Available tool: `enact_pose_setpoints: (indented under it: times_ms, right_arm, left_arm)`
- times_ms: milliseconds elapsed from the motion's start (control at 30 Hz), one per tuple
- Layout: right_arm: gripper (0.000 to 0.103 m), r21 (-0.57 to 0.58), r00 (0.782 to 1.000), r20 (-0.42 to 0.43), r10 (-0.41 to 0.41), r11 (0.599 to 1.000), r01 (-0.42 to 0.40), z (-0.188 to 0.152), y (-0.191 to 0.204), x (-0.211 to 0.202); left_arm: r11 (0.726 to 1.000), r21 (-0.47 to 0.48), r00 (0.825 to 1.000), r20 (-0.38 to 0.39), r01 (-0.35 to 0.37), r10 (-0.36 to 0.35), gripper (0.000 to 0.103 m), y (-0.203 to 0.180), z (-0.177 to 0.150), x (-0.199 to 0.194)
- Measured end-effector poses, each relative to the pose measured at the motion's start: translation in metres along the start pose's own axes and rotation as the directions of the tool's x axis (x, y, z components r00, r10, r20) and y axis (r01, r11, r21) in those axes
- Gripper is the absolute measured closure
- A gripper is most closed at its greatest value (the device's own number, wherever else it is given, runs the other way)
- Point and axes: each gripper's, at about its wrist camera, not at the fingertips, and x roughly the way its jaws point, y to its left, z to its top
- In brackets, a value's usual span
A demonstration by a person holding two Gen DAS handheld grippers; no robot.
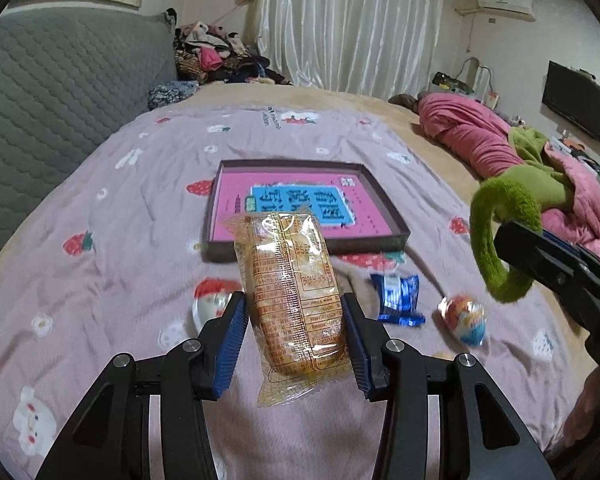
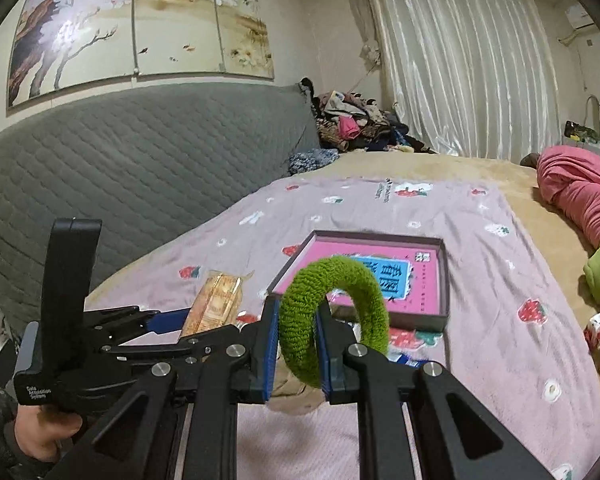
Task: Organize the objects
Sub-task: 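Carry the cracker pack and green ring with both grippers over the tray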
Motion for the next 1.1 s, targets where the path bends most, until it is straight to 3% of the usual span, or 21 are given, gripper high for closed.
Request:
enact_pose_setpoints:
  times_ms: [500, 733, 1100]
  right_arm:
    - [0.086, -0.038, 0.998, 0.051, -0.031, 0.999, 0.033, 0.063, -0.03, 0.034]
    - [0.086, -0.036, 0.997, 0.076, -0.026, 0.999, 0.029, 0.085, -0.045, 0.059]
    - [0.086, -0.097, 0.997, 0.032, -0.066, 0.993, 0.069, 0.117, -0.065, 0.113]
  left_arm:
    - [0.998, 0.043, 0.999, 0.026, 0.038, -0.039, 0.054, -0.016, 0.089, 0.05]
    - [0.999, 0.026, 0.998, 0.044, 0.042, -0.043, 0.054, -0.004, 0.122, 0.083]
    - [1.0, 0.023, 0.999, 0.033, 0.002, -0.003, 0.054, 0.017, 0.168, 0.137]
